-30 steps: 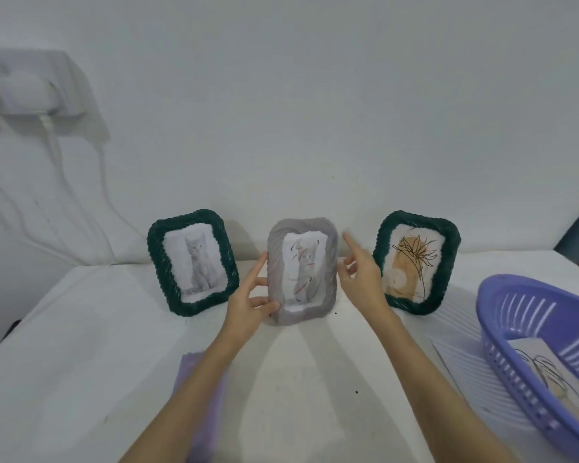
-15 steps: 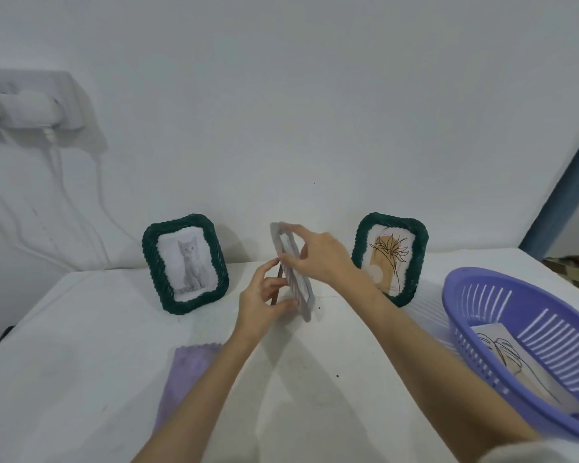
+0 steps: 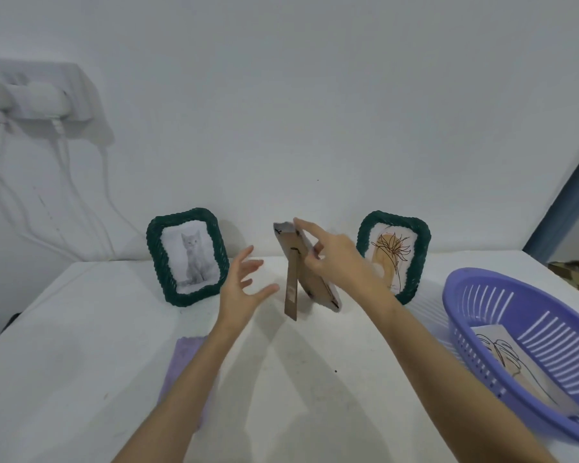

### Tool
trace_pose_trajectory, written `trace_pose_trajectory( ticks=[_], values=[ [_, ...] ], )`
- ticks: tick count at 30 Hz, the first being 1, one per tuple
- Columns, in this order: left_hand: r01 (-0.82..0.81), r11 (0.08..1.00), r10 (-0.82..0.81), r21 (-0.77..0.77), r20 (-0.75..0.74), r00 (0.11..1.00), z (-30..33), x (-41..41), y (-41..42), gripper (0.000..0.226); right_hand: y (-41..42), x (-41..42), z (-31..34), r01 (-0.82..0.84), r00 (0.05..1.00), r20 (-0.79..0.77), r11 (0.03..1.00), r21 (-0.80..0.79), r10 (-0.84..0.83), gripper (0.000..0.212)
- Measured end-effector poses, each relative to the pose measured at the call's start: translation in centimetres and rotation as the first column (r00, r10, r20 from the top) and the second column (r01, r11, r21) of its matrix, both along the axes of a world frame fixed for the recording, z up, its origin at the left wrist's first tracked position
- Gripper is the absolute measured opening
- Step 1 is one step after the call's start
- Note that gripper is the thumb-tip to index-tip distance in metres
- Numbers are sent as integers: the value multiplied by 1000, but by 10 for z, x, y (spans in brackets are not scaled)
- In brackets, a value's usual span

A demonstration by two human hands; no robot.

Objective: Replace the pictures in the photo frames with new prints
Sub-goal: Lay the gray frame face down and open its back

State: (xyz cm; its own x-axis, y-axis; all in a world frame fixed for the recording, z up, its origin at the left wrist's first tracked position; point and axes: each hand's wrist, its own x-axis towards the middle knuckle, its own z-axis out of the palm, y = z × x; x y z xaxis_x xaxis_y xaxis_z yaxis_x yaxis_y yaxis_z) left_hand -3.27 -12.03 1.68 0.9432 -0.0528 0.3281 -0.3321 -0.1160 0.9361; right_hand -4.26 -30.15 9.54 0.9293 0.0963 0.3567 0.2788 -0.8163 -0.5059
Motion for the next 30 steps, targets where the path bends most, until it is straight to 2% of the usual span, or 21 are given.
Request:
trace_pose_trajectory(
  ticks=[3,6,8,11,15,17,20,22,24,25,30],
  values=[
    [27,999,-25,22,-72,997,7,3,10,86,-12,-1,0,-21,997,-70,974,226,37,61],
    [114,993,-111,16,-150,982,11,2,14,96,-19,-1,-6,-64,975,-160,884,463,155,62],
    [163,987,-158,9,-191,969,10,0,15,101,-22,-4,-14,-67,951,-218,837,543,217,60],
    [170,980,-139,102,-255,957,0,-6,15,109,-24,-10,-35,-29,919,-307,818,574,248,60],
    [163,958,-75,235,-345,935,-21,-14,16,119,-23,-16,-70,38,889,-392,815,578,236,58],
    [158,930,-28,331,-365,931,-29,-18,16,120,-22,-20,-86,79,864,-454,832,549,217,65],
    [175,878,-1,445,-364,931,-41,-23,19,117,-17,-25,-107,79,866,-483,922,380,125,87],
    [194,786,25,588,-343,939,-46,-25,21,118,-14,-26,-116,53,892,-441,947,315,97,91],
    [209,639,39,740,-303,952,-46,-27,22,124,-11,-27,-120,24,905,-415,959,281,99,89],
    [207,601,38,772,-287,957,-46,-27,23,126,-10,-27,-121,10,910,-404,967,255,98,86],
    [167,587,16,792,-218,976,-50,-25,26,115,-10,-24,-126,-45,910,-406,993,111,86,65]
  ],
)
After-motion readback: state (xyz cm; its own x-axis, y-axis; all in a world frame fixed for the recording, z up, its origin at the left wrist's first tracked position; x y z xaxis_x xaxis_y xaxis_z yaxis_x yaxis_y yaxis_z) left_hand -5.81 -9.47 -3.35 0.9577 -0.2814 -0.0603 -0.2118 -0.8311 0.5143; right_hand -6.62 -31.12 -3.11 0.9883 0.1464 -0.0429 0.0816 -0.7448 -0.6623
